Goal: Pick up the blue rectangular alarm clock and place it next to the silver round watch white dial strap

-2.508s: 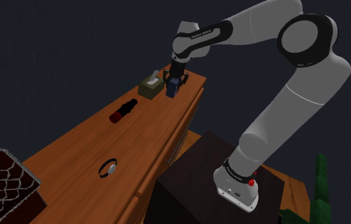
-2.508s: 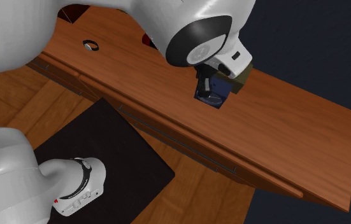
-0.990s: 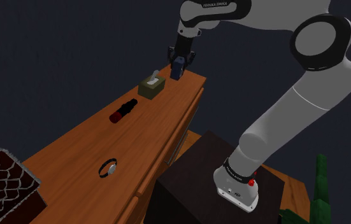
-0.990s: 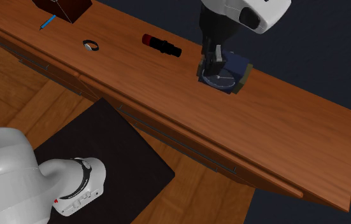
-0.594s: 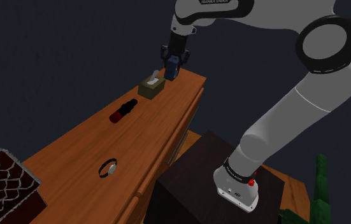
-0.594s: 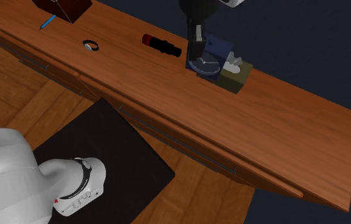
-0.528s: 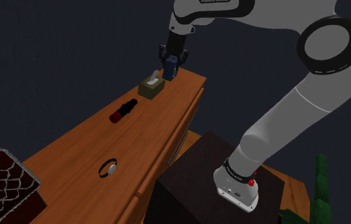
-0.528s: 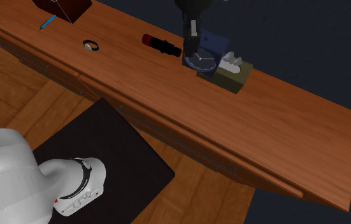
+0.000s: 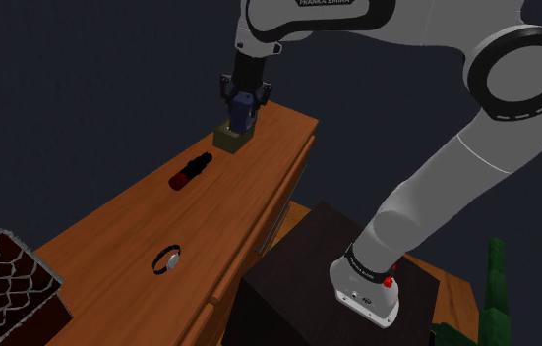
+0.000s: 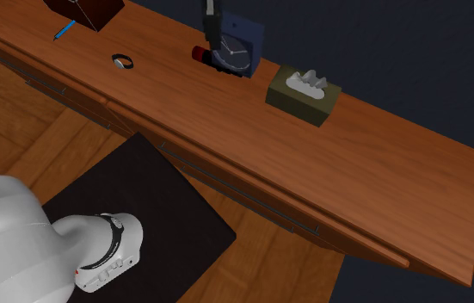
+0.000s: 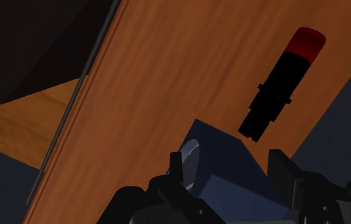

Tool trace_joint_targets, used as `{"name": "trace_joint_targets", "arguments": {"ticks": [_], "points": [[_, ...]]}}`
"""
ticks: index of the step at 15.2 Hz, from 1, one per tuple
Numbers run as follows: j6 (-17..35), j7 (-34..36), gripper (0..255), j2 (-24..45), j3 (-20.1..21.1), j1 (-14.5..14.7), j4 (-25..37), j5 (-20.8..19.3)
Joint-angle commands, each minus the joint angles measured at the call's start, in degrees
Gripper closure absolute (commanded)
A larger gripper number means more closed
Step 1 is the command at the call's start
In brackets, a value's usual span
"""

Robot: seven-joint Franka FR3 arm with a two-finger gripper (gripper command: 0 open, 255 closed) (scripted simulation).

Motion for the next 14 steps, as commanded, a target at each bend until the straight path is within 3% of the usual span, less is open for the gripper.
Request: {"name": "trace_joint_targets", "arguments": {"ticks": [1, 14], "points": [[-0.21, 2.88, 255, 0.81, 1.63, 1.14, 1.09, 0.08], [-1.66, 22.12, 255, 10.48, 11.89, 9.31, 12.00, -2.46]]}}
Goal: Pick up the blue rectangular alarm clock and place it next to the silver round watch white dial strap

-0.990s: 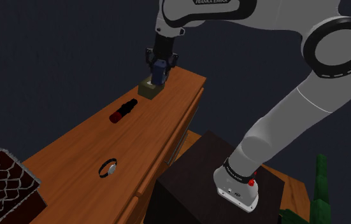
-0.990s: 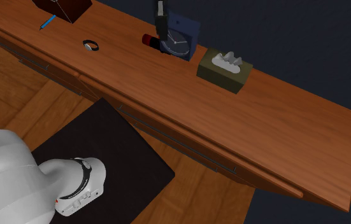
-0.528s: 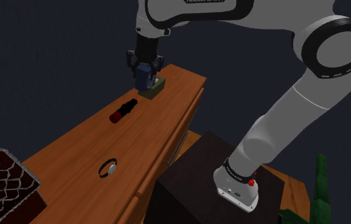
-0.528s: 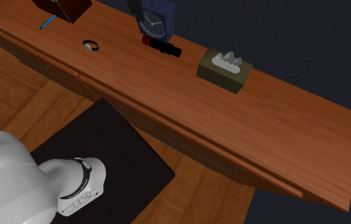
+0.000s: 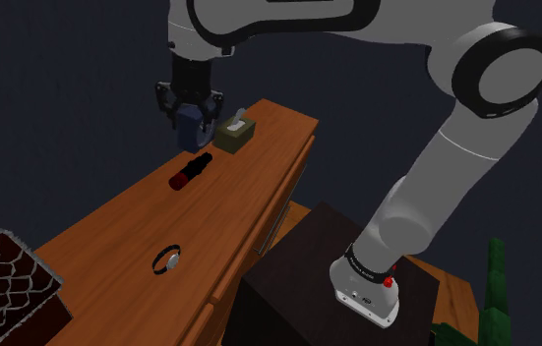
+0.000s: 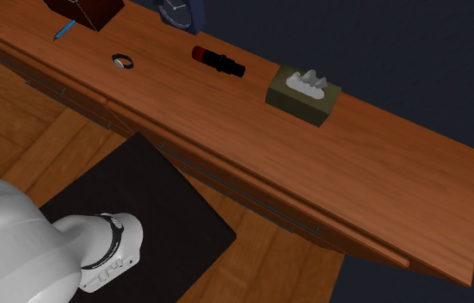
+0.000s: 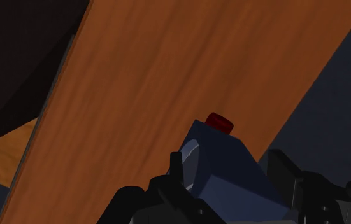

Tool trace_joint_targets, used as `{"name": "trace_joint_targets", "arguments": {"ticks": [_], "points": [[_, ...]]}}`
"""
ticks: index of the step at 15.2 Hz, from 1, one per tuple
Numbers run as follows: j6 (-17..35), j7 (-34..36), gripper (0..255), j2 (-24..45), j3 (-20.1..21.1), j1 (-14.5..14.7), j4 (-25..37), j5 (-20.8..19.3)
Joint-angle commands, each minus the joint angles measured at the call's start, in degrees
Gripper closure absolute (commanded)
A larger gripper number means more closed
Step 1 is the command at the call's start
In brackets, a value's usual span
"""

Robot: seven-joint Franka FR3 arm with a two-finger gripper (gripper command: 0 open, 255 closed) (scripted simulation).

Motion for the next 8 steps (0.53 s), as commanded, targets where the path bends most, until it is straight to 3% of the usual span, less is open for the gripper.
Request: {"name": "trace_joint_targets", "arguments": {"ticks": [1, 8], "points": [[-0.60, 3.43, 255, 2.76, 1.55, 1.52, 3.13, -1.10], [-3.31, 13.40, 255, 12.14, 5.16, 7.49, 14.10, -5.68]]}}
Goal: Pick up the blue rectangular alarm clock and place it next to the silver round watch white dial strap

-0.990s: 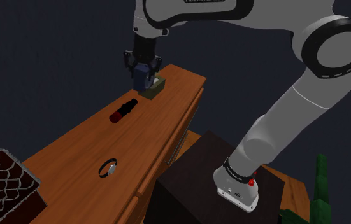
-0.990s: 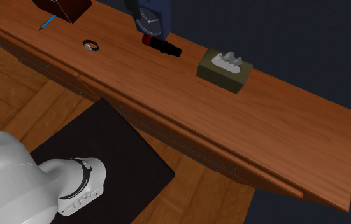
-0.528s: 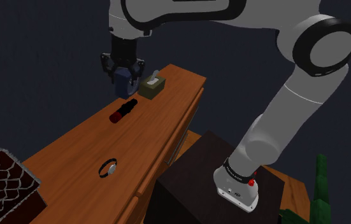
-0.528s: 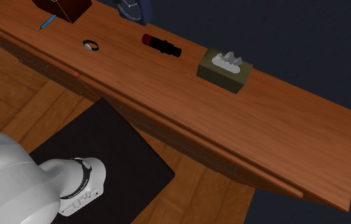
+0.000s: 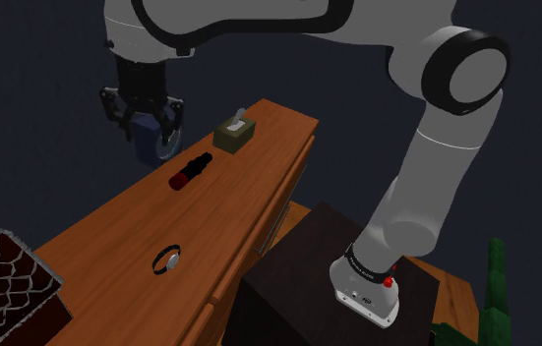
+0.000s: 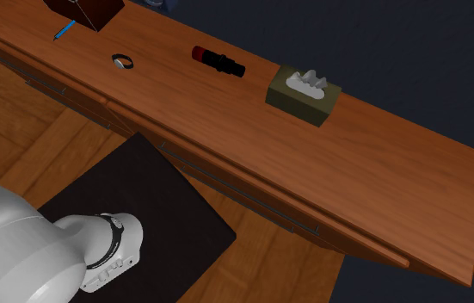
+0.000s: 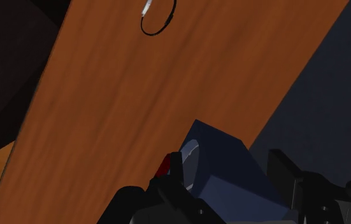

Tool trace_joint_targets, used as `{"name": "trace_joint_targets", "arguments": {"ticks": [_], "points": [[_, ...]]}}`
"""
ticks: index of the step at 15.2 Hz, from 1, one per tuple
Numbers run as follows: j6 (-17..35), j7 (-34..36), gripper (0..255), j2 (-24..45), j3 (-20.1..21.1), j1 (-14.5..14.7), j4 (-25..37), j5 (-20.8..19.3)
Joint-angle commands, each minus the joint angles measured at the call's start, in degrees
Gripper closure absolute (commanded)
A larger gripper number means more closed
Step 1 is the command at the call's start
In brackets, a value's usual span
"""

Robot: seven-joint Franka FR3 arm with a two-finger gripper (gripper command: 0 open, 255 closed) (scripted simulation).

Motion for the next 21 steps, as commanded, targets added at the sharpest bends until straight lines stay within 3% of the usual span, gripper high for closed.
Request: {"name": "trace_joint_targets", "arguments": {"ticks": [1, 21], "points": [[0.51, 1.35, 255, 1.30, 0.34, 0.86, 0.65, -0.68], [15.00, 2.56, 255, 4.12, -0.28, 0.87, -11.38, -2.45]]}}
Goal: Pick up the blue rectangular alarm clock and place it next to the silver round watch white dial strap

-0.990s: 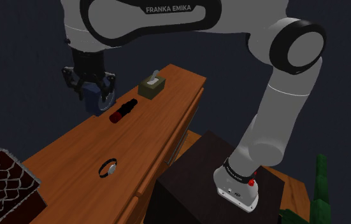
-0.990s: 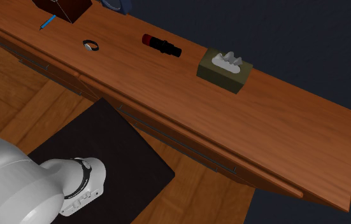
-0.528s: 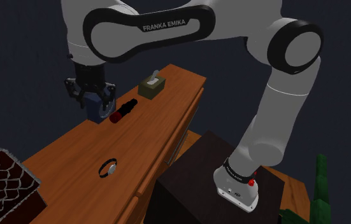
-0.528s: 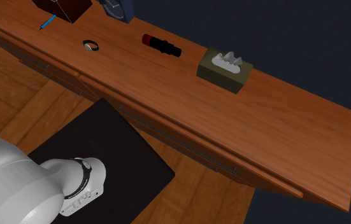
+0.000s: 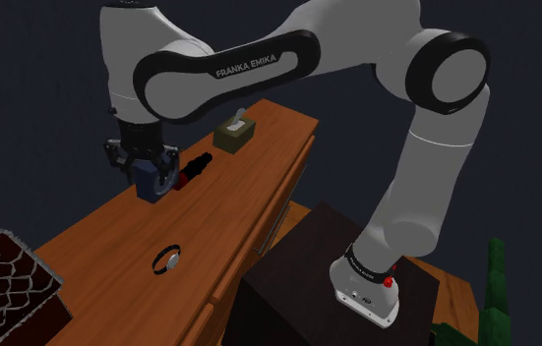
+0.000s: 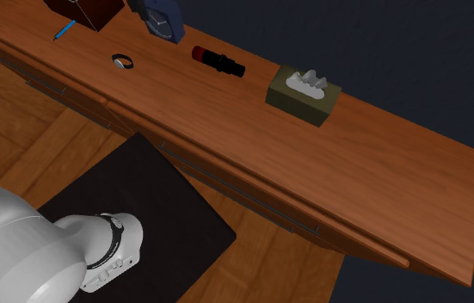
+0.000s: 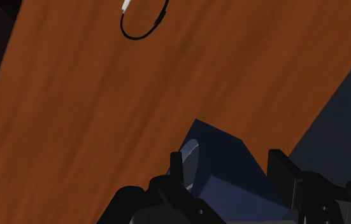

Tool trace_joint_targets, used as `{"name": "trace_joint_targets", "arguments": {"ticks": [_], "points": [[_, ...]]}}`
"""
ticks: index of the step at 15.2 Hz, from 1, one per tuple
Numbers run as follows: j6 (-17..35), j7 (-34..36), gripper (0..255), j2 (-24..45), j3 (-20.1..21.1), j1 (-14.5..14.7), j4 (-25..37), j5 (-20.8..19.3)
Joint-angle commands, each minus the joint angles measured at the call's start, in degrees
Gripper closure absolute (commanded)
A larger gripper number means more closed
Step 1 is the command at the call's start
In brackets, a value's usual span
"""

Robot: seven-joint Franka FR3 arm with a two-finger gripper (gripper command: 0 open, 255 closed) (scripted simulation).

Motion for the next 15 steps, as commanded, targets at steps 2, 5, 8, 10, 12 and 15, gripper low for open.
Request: {"name": "trace_joint_targets", "arguments": {"ticks": [2, 5, 8, 10, 12, 15], "points": [[2.10, 0.31, 255, 0.74, -0.14, 0.09, -1.41, -0.47], [4.12, 0.67, 255, 1.65, -0.33, 0.22, -2.62, -1.02], [6.11, 1.07, 255, 2.66, -0.55, 0.38, -3.71, -1.64], [7.41, 1.36, 255, 3.38, -0.72, 0.50, -4.38, -2.09], [8.05, 1.50, 255, 3.75, -0.81, 0.57, -4.69, -2.31], [8.05, 1.50, 255, 3.75, -0.81, 0.57, -4.68, -2.31]]}}
